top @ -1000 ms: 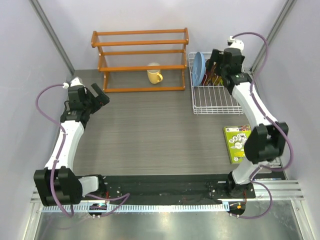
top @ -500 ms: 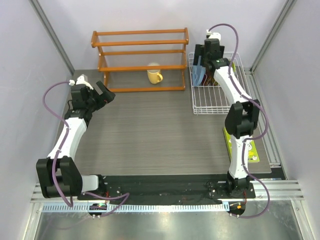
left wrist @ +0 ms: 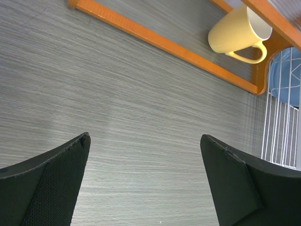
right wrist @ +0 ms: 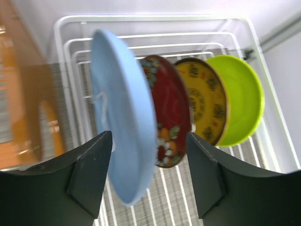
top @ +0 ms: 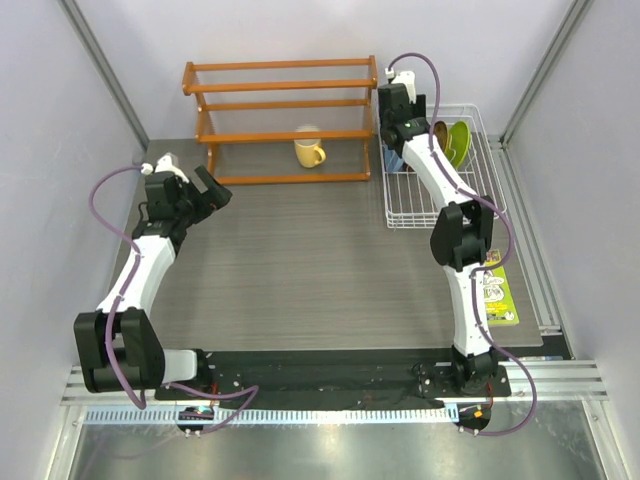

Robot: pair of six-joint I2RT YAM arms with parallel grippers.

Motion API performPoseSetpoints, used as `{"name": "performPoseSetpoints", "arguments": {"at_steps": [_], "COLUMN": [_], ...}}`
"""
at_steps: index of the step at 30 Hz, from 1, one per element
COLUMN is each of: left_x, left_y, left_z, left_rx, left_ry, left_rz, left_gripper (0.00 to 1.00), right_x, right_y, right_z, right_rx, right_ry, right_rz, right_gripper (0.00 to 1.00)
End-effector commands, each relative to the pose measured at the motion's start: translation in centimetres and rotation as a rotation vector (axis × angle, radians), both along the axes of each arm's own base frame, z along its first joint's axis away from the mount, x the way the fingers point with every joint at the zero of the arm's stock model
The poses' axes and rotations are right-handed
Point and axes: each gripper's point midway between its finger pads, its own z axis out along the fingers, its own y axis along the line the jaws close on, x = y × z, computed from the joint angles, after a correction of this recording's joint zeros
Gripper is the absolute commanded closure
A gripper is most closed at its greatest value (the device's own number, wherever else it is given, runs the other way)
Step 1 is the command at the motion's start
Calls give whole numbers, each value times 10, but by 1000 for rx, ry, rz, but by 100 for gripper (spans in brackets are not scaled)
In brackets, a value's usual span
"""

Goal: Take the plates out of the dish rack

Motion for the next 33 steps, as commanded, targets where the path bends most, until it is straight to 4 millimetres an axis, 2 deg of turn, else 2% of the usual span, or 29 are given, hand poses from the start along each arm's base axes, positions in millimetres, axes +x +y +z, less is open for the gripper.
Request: {"name": "performPoseSetpoints", "arguments": {"at_steps": [1,5,6,8,9,12,15,17,23,28,30,31,32,33], "left_x": [1,-1,-1,-2,-2,-3,-3,-3,-6,-6,-6,-4,-3,-1], "left_y": [-3,-3,-2,-2,-2,-2,-1,-1,10,12,4,1,-4,-8], "left_z": [13,11,10,9,8,7,4,4,0,10,16,20,24,29], "left_rx": [9,16,20,23,25,25,24,25,65,77,56,47,31,16], "left_ry": [-62,-58,-57,-54,-50,-45,-39,-39,-4,-17,-30,-43,-54,-76], "left_rz": [-19,-25,-23,-20,-22,-21,-19,-14,33,33,-4,-17,-41,-58], "left_gripper": [1,1,1,1,1,1,1,1,0,1,0,1,1,1], "right_x": [-1,0,1,1,1,0,-4,-7,-35,-70,-82,-89,-104,-111], "right_y": [-23,-19,-20,-17,-16,-10,-3,-4,-8,-17,-20,-23,-29,-31], "right_z": [20,15,12,9,7,7,12,24,100,159,165,160,178,182], "right_rx": [-59,-56,-56,-49,-48,-59,-106,-147,-257,-253,-245,-253,-224,-183], "right_ry": [-42,-33,-28,-21,-15,-15,-23,-52,-214,-308,-315,-298,-331,-353], "right_rz": [-92,-77,-76,-64,-56,-47,-61,-93,-249,-305,-316,-315,-327,-328], "right_gripper": [34,49,60,69,80,99,99,99,99,99,99,99,99,99]}}
